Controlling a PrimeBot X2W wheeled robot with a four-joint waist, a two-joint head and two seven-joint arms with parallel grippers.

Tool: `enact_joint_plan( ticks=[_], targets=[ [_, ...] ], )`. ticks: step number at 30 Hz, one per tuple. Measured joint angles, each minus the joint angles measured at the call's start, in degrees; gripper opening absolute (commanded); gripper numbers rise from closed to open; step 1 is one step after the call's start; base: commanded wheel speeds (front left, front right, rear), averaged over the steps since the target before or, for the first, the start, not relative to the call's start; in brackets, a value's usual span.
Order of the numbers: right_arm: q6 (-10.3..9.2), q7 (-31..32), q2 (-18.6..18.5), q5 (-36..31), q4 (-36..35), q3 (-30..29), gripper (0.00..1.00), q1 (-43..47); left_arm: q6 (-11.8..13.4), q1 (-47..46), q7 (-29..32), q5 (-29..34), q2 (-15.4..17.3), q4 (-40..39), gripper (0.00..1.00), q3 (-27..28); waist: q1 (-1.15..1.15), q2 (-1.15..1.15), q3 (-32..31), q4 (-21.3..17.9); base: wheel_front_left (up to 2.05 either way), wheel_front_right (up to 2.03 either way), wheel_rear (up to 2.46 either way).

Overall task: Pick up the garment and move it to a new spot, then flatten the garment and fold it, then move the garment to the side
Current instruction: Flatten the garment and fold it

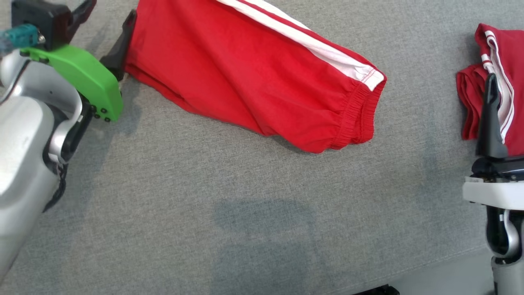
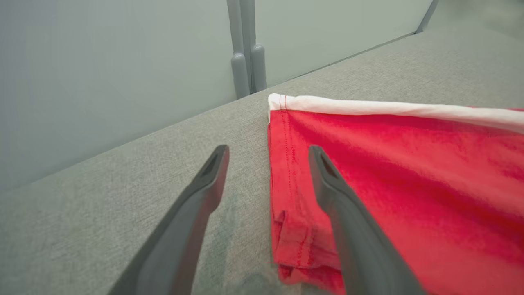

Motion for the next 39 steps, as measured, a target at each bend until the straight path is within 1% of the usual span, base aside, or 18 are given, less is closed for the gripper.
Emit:
enact_joint_plan(
  ticks=[1,2,5,8,11,13,15,20,27,28,29,30,31,33,35,37,39],
  targets=[
    [-0.01,-0.32,0.69,-1.45,0.77,-0.25,1.00,0.23,-0.02,0.46,-0.96,0.01,-0.48,1.37,1.00,-0.14,0.00,0.00,-0.20,0.18,0.00,0.00,0.00],
    [-0.01,-0.32,0.69,-1.45,0.77,-0.25,1.00,0.23,-0.02,0.46,-0.96,0.01,-0.48,1.37,1.00,-0.14,0.00,0.00,-0.20,0.18,0.00,0.00,0.00],
    [-0.01,-0.55,2.83,-2.09,1.56,-0.56,1.00,0.09,-0.37,1.08,-2.46,-0.56,-2.18,5.84,1.00,-0.22,0.00,0.00,-0.56,0.44,0.00,0.00,0.00],
    [-0.01,-0.57,4.49,-2.35,0.81,-1.52,1.00,-0.29,-1.37,1.22,-1.99,-1.78,-3.49,9.79,1.00,-0.53,0.00,0.00,-0.57,0.29,0.00,0.00,0.00],
    [-0.01,-0.58,5.33,-3.80,-0.67,-1.42,1.00,-0.10,-3.02,1.22,-1.74,-3.36,-4.60,12.01,1.00,-0.57,0.00,0.00,-0.71,0.10,0.00,0.00,0.00],
    [-0.01,-0.58,5.63,-4.89,-1.41,-1.40,1.00,0.23,-3.71,1.22,-1.72,-3.63,-4.97,12.74,1.00,-0.69,0.00,0.00,-0.92,-0.02,0.00,0.00,0.00],
    [-0.01,-0.59,6.10,-5.41,-1.57,-1.75,1.00,0.82,-4.31,1.60,-0.49,-4.71,-5.02,13.24,1.00,-0.82,0.00,0.00,-1.39,-0.10,0.00,0.00,0.00],
    [-0.01,-0.63,6.25,-4.59,0.98,-2.44,1.00,1.96,-5.19,2.96,2.83,-7.14,-5.64,12.45,1.00,-1.58,0.00,0.00,-2.08,0.52,0.00,0.00,0.00],
    [-0.01,-0.63,6.28,-3.76,2.27,-2.21,1.00,1.65,-4.88,3.37,4.48,-7.53,-6.94,12.62,1.00,-2.45,0.00,0.00,-2.40,1.36,0.00,0.00,0.00],
    [-0.01,-0.63,6.28,-3.71,2.32,-2.14,1.00,1.64,-4.88,3.35,4.94,-7.77,-7.10,12.92,0.49,-2.56,0.00,0.00,-2.39,1.35,0.00,0.00,0.00],
    [-0.01,-0.63,6.28,-3.71,2.37,-2.09,1.00,1.62,-4.88,3.23,5.27,-7.77,-7.22,13.12,0.13,-2.79,0.00,0.00,-2.39,1.33,0.00,0.00,0.00],
    [-0.01,-0.63,6.28,-3.71,2.38,-2.07,1.00,1.58,-5.00,3.13,5.50,-7.72,-7.30,13.21,0.13,-3.03,0.00,0.00,-2.39,1.31,0.00,0.00,0.00],
    [-0.01,-0.63,6.30,-3.71,2.41,-2.20,1.00,1.54,-5.33,3.10,5.84,-7.78,-7.34,13.18,0.00,-3.22,0.00,0.00,-2.42,1.30,0.00,0.00,0.00],
    [-0.01,-0.63,6.31,-3.66,2.58,-2.92,1.00,1.55,-5.77,3.15,6.34,-8.18,-7.69,12.78,0.00,-3.47,0.00,0.00,-2.60,1.35,0.00,0.00,0.00],
    [-0.01,-0.63,6.30,-3.34,2.87,-3.76,1.00,1.78,-5.45,3.52,6.16,-8.25,-7.98,11.99,0.00,-3.78,0.00,0.00,-3.00,1.53,0.00,0.00,0.00],
    [-0.01,-0.64,6.28,-2.15,4.14,-4.30,1.00,2.54,-3.85,4.93,5.08,-8.21,-7.57,10.57,0.00,-3.49,0.00,0.00,-3.68,1.81,0.00,0.00,0.00],
    [-0.01,-0.64,6.31,-1.76,5.57,-4.57,1.00,3.89,-1.52,7.77,4.17,-7.66,-6.79,8.24,0.00,-3.39,0.00,0.00,-4.56,2.19,0.00,0.00,0.00]
  ],
)
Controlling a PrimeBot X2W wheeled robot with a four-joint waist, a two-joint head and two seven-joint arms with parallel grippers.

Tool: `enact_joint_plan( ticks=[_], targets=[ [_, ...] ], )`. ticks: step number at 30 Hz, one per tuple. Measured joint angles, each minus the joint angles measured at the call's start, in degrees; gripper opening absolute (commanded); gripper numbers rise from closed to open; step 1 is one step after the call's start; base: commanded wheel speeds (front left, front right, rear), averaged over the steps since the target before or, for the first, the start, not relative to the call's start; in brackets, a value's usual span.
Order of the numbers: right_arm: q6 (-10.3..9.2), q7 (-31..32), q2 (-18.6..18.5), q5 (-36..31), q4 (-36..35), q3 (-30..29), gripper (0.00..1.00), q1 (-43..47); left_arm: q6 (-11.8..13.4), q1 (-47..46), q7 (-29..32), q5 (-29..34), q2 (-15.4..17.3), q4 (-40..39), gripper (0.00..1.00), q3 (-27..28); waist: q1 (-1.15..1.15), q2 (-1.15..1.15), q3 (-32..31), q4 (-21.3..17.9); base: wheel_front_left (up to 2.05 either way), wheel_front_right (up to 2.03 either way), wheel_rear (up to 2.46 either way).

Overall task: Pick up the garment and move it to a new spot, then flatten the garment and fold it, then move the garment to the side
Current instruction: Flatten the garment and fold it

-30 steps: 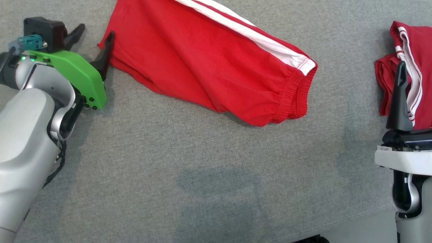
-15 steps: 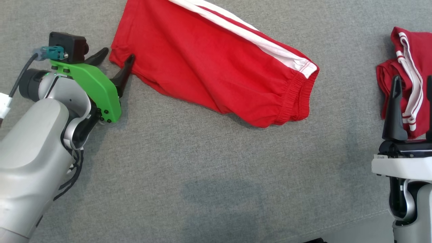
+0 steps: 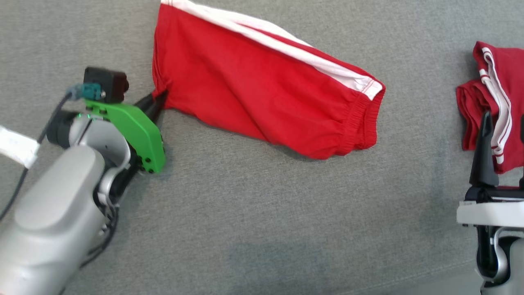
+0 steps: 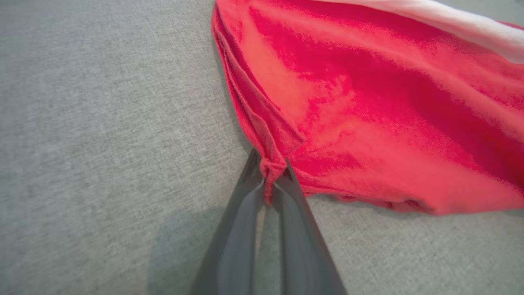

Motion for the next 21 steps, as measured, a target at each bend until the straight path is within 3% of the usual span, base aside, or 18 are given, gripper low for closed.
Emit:
enact_joint_plan(
  ticks=[11,15,19,20,21],
  targets=[
    [0.00,0.00,0.08,-3.48,1.35,1.21,1.00,5.85,15.21,21.07,-9.46,-0.96,-2.00,-18.28,0.00,1.01,0.00,0.00,-5.03,7.22,0.00,0.00,0.00],
    [0.00,0.01,0.05,-5.13,1.10,1.81,1.00,7.37,18.35,26.85,-12.27,-1.32,-2.64,-22.59,0.00,1.07,0.00,0.00,-7.15,10.65,0.00,0.00,0.00],
    [0.00,0.01,-0.79,-5.92,1.21,3.04,1.00,7.82,18.98,29.48,-13.08,-1.37,-3.26,-23.59,0.00,0.10,0.00,0.00,-8.87,14.22,0.00,0.00,0.00],
    [0.00,0.01,-1.11,-6.13,1.34,3.60,1.00,7.81,18.89,29.75,-13.46,-1.58,-3.68,-23.31,0.05,0.08,0.00,0.00,-9.26,15.06,0.00,0.00,0.00],
    [0.00,0.01,-1.37,-6.13,1.51,4.16,1.00,7.77,18.46,29.77,-13.81,-1.81,-4.09,-22.93,0.33,-0.22,0.00,0.00,-9.62,15.83,0.00,0.00,0.00]
  ],
)
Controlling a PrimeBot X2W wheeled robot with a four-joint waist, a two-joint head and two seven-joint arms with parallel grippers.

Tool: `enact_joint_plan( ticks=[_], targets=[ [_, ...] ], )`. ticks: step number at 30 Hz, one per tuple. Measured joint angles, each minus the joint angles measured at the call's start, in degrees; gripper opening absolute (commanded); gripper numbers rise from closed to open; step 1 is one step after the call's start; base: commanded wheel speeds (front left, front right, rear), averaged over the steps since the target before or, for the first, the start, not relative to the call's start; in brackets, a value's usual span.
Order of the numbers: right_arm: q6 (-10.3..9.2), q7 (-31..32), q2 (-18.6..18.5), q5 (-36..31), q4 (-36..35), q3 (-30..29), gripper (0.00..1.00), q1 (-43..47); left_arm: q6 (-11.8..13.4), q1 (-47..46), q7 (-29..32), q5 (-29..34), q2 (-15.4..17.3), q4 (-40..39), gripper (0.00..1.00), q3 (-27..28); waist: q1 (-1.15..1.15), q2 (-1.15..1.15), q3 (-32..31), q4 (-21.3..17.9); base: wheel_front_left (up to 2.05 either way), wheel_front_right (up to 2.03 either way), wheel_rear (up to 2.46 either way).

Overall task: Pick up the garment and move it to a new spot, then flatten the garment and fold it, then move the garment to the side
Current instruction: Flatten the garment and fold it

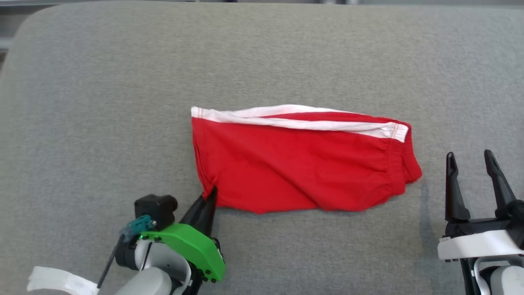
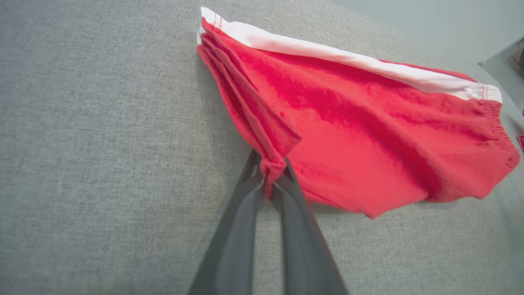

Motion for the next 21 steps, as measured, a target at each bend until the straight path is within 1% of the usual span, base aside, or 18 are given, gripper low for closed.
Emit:
enact_joint_plan(
  ticks=[1,2,5,9,11,14,17,21],
  targets=[
    [0.00,-0.01,-0.12,0.00,0.15,0.47,1.00,-0.16,-0.08,-0.04,-0.14,0.40,-0.18,0.44,0.65,-0.57,0.00,0.00,-0.33,0.68,0.00,0.00,0.00],
    [0.00,0.00,-0.20,0.01,0.31,1.05,1.00,-0.47,-0.29,-0.04,-0.74,1.16,-0.47,0.90,1.00,-0.86,0.00,0.00,-0.62,1.30,0.00,0.00,0.00],
    [0.00,-0.01,-0.53,0.10,0.81,3.10,1.00,-1.49,-0.25,-0.38,-3.20,3.19,-1.04,1.76,1.00,-1.14,0.00,0.00,-1.41,2.57,0.00,0.00,0.00],
    [0.00,-0.01,-1.15,0.60,2.82,6.06,1.00,-1.63,1.48,-0.89,-8.60,9.24,0.96,3.15,1.00,-1.40,0.00,0.00,-2.19,2.89,0.00,0.00,0.00],
    [0.00,-0.01,-2.03,0.33,4.80,7.23,1.00,-1.48,2.10,-0.70,-9.96,11.21,1.92,3.66,1.00,-1.38,0.00,0.00,-2.26,2.72,0.00,0.00,0.00],
    [0.00,0.37,-2.89,-0.16,7.90,7.87,1.00,-1.20,2.13,0.24,-11.15,13.17,2.69,3.58,1.00,-0.49,0.00,0.00,-2.24,2.53,0.00,0.00,0.00],
    [0.04,3.77,-4.83,0.19,9.87,10.92,1.00,-1.83,2.34,1.27,-11.67,14.08,2.75,3.16,1.00,1.54,0.00,0.00,-1.93,2.52,0.00,0.00,0.00],
    [0.03,7.23,-7.33,1.60,11.34,12.22,1.00,-4.37,2.01,2.16,-11.85,15.56,1.59,2.48,1.00,4.12,0.00,0.00,-1.65,2.96,0.00,0.00,0.00]
  ],
)
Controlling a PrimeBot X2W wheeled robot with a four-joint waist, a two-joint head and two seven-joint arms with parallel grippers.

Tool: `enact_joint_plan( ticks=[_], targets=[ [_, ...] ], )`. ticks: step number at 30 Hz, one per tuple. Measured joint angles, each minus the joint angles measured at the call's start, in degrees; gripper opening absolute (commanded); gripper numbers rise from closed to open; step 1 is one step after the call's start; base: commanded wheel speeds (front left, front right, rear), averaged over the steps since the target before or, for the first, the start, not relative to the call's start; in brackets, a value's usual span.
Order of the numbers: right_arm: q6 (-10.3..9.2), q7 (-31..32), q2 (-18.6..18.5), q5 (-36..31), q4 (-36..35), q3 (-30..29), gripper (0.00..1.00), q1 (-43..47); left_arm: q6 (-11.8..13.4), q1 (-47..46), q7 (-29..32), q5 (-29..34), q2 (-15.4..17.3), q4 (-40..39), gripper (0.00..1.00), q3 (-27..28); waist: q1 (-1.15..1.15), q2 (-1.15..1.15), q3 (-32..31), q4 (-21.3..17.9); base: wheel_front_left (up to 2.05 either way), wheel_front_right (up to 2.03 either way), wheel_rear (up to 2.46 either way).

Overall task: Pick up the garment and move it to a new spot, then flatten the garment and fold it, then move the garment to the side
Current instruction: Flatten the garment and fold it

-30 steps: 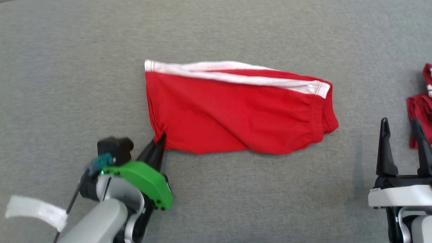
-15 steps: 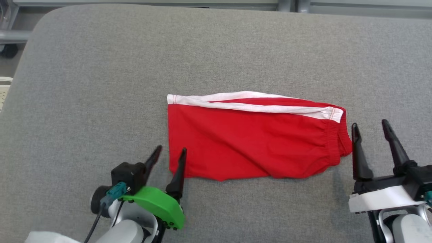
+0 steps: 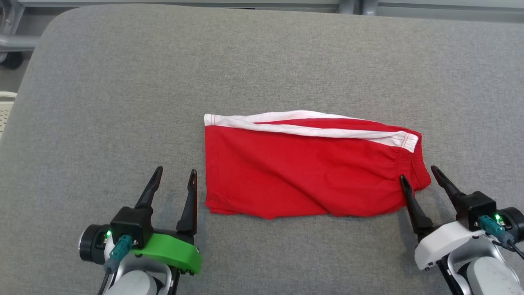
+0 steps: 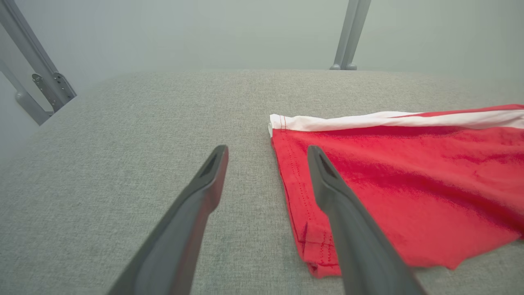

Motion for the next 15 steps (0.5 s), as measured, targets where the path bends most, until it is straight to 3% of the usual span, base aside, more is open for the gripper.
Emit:
enact_joint_plan(
  ticks=[8,15],
  targets=[
    [0.00,6.84,-4.01,1.55,0.34,-1.00,1.00,-2.03,-2.09,1.98,-0.01,2.60,-2.63,-0.26,1.00,3.44,0.00,0.00,0.22,2.01,0.00,0.00,0.00],
    [-0.01,14.17,-5.77,11.01,2.82,1.69,1.00,-4.81,-3.97,2.91,-0.01,4.85,-4.35,0.40,1.00,6.10,0.00,0.00,0.92,3.66,0.00,0.00,0.00]
  ],
)
